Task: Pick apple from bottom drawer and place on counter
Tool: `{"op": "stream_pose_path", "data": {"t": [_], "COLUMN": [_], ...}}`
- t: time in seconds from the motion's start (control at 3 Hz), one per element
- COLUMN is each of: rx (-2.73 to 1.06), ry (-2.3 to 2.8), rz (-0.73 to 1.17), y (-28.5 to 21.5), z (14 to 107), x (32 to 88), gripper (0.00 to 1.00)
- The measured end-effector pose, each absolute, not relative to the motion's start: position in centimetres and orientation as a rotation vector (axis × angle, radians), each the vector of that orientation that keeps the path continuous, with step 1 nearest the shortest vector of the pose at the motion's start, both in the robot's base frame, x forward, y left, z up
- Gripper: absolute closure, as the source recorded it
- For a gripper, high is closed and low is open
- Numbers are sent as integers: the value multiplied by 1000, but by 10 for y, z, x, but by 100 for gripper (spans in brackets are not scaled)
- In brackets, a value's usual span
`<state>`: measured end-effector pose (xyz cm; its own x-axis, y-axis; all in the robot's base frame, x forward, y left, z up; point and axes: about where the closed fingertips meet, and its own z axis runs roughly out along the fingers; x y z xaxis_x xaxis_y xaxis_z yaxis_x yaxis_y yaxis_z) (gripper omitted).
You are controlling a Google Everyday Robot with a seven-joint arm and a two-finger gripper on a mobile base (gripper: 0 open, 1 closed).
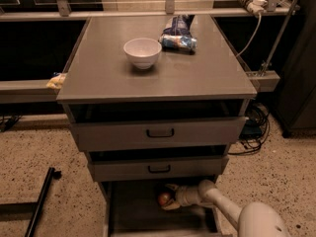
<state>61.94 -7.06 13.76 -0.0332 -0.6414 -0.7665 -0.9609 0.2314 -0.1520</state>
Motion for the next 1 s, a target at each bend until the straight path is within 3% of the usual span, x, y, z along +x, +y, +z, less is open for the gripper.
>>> {"op": "stream_pose_path", "data": {"t": [0.67,1.0], "rx": [-1458,-1461], "ry": [1771,1791], "rz": [518,514], "y": [-80,-94], "z": [150,169], "x": [612,596], "gripper": [83,100]}}
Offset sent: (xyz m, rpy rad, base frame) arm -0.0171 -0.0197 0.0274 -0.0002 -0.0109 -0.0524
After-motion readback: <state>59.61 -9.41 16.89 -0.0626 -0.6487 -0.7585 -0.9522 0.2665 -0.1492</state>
